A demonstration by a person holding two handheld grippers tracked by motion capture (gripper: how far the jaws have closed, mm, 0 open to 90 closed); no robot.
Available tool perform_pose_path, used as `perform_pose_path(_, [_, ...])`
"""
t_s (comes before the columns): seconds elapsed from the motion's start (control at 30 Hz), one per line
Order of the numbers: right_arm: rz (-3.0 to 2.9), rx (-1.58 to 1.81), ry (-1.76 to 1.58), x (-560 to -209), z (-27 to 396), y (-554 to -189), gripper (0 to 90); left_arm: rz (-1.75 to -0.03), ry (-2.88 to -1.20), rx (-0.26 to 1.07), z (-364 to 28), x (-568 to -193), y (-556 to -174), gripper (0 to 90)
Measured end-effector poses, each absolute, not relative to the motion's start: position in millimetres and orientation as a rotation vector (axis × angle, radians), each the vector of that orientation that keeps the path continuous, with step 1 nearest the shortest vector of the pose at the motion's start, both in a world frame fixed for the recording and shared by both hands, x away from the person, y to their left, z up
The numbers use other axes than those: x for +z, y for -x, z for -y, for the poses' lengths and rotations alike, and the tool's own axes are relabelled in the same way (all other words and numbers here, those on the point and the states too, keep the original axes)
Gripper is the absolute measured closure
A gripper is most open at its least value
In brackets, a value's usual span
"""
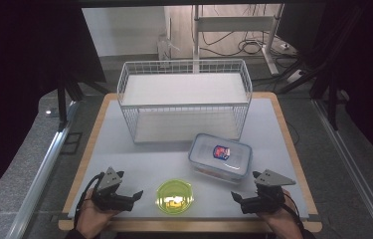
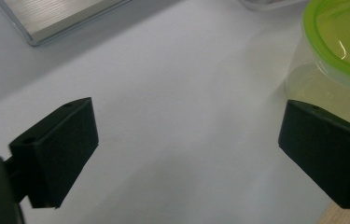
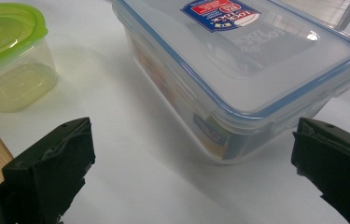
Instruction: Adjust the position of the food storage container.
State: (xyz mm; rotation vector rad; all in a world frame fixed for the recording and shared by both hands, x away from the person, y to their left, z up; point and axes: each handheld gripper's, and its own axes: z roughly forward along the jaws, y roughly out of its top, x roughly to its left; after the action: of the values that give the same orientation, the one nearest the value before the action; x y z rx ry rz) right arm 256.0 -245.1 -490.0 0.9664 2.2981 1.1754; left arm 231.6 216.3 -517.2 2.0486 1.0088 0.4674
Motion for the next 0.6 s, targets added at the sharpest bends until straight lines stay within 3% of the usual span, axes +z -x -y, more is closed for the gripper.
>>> perform_pose_path(0.3, [-2.297, 1.164, -0.966, -490, 244, -256, 0.0, -0.995, -2.019, 0.447, -217, -508, -227, 25.8])
perform_pose_path(0.33, [-2.291, 1.163, -0.959, -490, 243, -255, 0.0, -0.991, -2.012, 0.44, -217, -506, -226, 33.6])
perform_pose_path(0.43, [-2.286, 1.167, -0.948, -489, 242, -254, 0.0, -0.979, -2.003, 0.431, -216, -503, -225, 45.0])
perform_pose_path(0.47, [-2.286, 1.168, -0.948, -488, 242, -254, 0.0, -0.978, -1.994, 0.428, -216, -500, -225, 45.0])
perform_pose_path(0.5, [-2.287, 1.169, -0.953, -489, 241, -254, 0.1, -0.963, -1.977, 0.417, -215, -497, -223, 52.8])
perform_pose_path(0.6, [-2.289, 1.166, -0.963, -489, 241, -255, 0.6, -0.933, -1.962, 0.416, -212, -489, -221, 63.5])
